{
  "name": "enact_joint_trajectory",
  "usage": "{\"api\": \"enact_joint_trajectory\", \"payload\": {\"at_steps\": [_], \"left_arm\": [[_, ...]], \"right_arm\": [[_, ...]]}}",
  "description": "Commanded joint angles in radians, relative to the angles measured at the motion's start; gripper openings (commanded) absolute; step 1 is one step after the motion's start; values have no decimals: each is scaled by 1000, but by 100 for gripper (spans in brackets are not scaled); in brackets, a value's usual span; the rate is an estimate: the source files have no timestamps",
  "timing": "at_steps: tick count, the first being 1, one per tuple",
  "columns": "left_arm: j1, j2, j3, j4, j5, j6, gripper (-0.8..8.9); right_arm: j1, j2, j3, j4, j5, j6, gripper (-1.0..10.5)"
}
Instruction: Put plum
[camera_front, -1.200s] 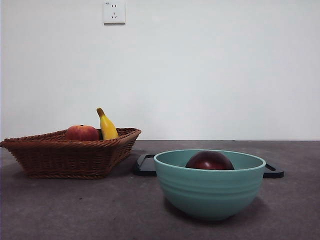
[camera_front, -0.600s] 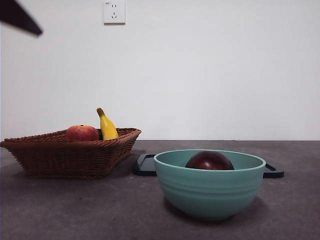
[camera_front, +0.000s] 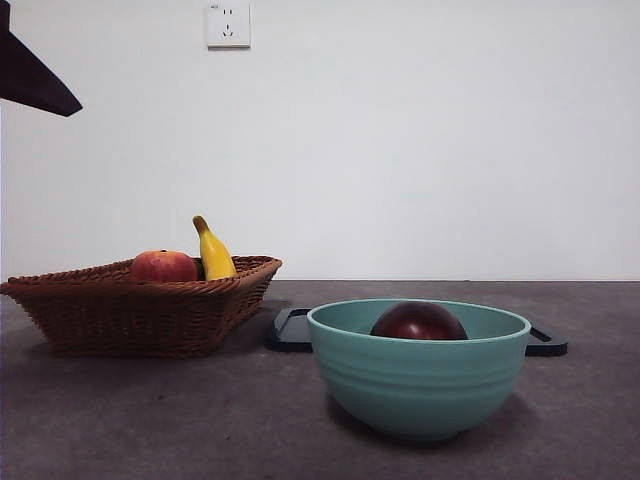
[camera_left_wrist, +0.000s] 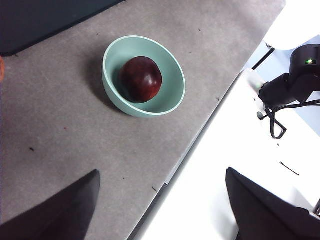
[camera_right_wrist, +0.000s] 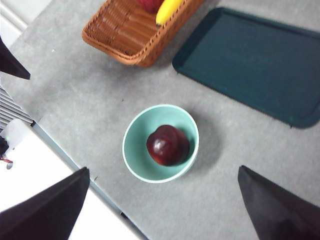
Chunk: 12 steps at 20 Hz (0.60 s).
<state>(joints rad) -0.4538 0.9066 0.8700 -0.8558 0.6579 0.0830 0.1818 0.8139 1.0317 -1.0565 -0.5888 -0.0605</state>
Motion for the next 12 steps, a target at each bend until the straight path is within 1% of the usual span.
{"api": "enact_joint_trajectory", "payload": {"at_steps": [1,3,4,6,8,10,12], "left_arm": [[-5,2,8,11,8,0,397],[-5,3,8,11,8,0,397],[-5,3,8,11,8,0,397],[-5,3,8,11,8,0,397],[-5,3,8,11,8,0,397],[-5,2,8,11,8,0,397],[-5,3,8,11,8,3,397]], "right_arm": [[12,34,-5,9,24,35,473],[29,70,-48,37,26,61,472],[43,91,-82,67,35,79,448],[76,129,-155,164,40,122,396],[116,174,-222,277,43,172,395],[153,223,-269,372,87,206,373],[196,278,-293,445,139,221,354]]}}
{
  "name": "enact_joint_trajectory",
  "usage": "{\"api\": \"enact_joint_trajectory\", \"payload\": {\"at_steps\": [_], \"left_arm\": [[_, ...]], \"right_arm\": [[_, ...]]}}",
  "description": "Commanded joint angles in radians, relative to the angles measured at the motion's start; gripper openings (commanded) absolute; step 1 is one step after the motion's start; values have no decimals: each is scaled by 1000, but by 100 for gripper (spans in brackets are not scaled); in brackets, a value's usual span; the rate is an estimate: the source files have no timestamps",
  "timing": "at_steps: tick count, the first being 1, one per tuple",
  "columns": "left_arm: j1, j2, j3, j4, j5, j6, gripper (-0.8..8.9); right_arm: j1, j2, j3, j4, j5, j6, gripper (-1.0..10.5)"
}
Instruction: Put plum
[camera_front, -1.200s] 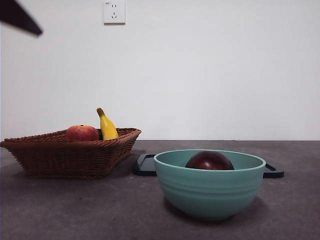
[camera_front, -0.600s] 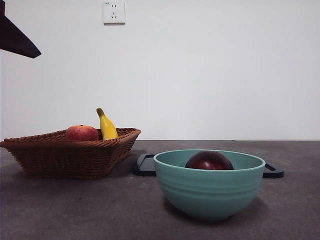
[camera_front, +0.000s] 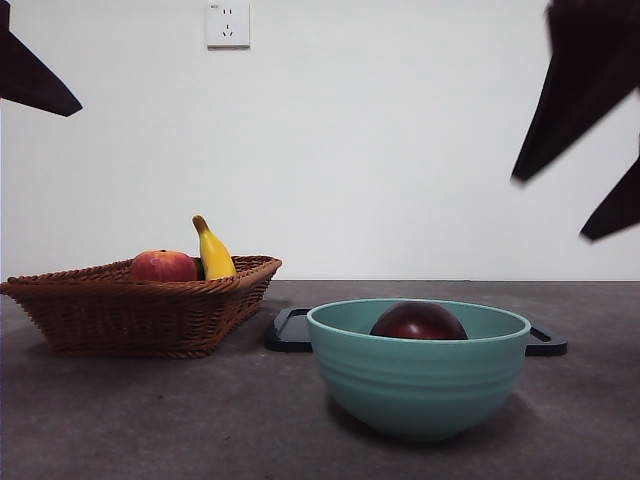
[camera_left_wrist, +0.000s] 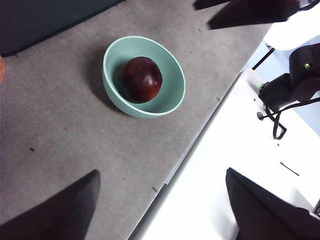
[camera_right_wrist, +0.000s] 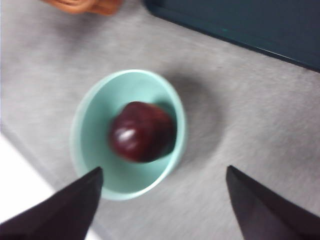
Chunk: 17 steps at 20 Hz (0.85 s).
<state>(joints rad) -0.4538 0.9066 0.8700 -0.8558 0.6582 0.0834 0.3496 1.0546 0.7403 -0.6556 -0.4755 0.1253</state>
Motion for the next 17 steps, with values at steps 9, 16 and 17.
{"api": "enact_joint_trajectory", "payload": {"at_steps": [9,16,17], "left_arm": [[-5,3,8,17,7,2,397],[-5,3,8,18,7,2,397],[-5,3,8,18,7,2,397]], "right_arm": [[183,269,-3,248,226,74,195],[215,331,-3,290,248,80,99],[217,331,-3,290,248,80,90]]}}
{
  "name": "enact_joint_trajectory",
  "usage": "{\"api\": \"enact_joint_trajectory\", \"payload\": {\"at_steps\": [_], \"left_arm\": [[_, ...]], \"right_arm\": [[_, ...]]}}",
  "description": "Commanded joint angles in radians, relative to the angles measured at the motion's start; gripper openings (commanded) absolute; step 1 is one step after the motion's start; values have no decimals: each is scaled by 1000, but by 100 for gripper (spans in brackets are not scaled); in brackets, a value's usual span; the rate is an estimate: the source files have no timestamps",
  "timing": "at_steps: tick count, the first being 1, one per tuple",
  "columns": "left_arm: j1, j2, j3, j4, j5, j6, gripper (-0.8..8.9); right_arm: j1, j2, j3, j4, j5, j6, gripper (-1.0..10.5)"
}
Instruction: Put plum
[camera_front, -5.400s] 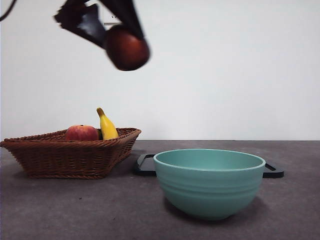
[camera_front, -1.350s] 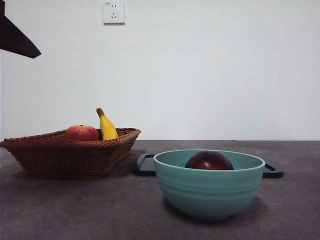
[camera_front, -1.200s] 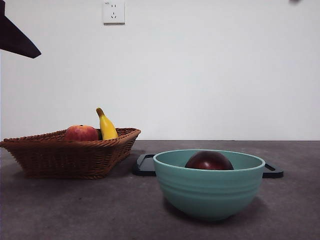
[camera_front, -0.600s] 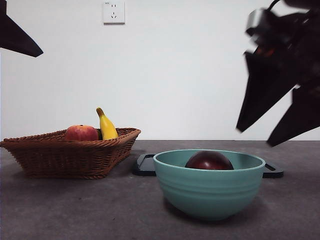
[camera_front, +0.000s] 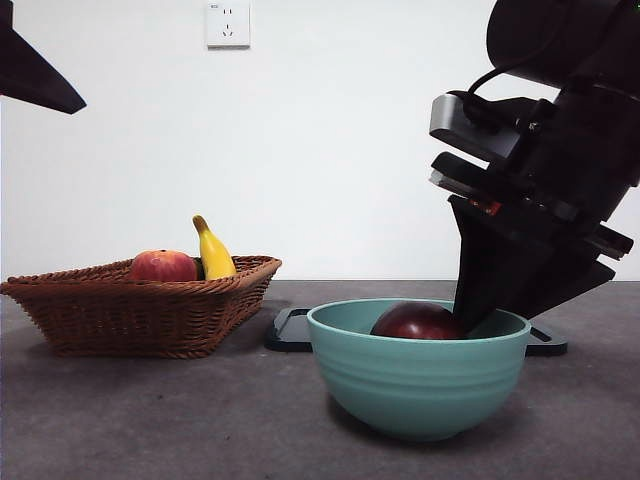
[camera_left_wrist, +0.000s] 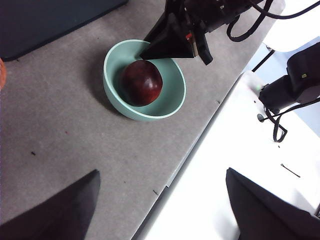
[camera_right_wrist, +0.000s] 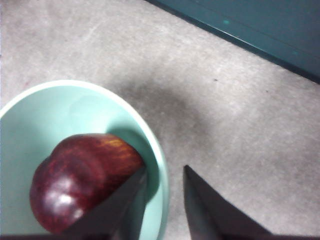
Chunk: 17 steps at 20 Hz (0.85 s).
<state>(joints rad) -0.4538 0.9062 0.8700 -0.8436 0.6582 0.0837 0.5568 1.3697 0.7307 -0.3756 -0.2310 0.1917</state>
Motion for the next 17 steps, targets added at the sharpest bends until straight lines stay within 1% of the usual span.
{"api": "enact_joint_trajectory", "payload": {"at_steps": [1,2,6,11,14,17], "left_arm": [[-5,3,8,5,7,2,397],[-5,3,8,6,7,2,397],[-5,3,8,5,7,2,397],[-5,3,8,5,7,6,397],[-5,3,8,5,7,6,397],[-5,3,8,6,7,6,397]], "right_arm": [[11,16,6,10,3,14,53],[11,16,6,10,3,13,8],[11,14,11,32,-5,25,8],[7,3,95,30,10,37,8],[-23,8,176,30,46,36,8],[-83,62,278,14,48,35,8]]}}
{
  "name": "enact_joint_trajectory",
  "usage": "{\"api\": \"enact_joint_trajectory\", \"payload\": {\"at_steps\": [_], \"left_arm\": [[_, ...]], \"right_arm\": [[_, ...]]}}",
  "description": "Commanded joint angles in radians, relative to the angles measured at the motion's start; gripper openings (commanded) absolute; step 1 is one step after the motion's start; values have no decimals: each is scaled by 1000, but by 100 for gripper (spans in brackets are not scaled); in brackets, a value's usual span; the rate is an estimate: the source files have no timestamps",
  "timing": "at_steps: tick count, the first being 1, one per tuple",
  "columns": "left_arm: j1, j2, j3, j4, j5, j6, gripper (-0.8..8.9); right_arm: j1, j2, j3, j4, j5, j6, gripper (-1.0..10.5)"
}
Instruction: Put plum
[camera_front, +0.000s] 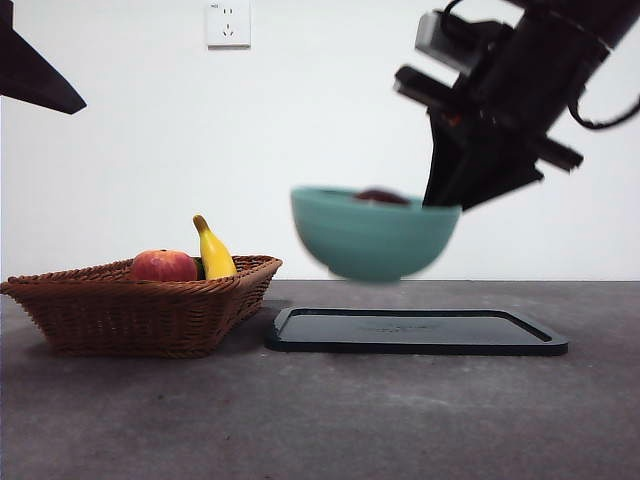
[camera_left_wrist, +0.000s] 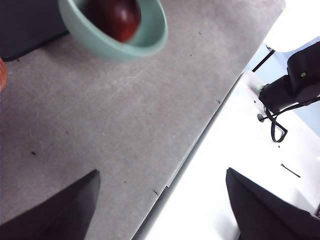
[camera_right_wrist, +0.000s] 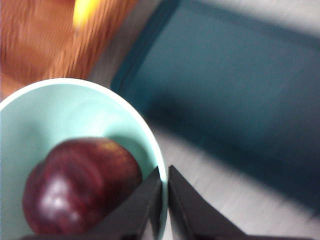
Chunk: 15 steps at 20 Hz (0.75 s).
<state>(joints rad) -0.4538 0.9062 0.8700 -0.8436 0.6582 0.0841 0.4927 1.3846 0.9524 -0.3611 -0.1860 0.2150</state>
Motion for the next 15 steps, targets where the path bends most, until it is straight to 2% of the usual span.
{"api": "enact_joint_trajectory", "payload": {"at_steps": [1,8,15], "left_arm": [[-5,3,8,5,7,5,397],[-5,3,8,0,7,5,397],[-5,3,8,-1,7,5,397]], "right_arm": [[-37,82,96,-13,3,7,8],[-134,378,342,-28,4,-21,8],[-171,488,359,-6,4,-26,8]]}}
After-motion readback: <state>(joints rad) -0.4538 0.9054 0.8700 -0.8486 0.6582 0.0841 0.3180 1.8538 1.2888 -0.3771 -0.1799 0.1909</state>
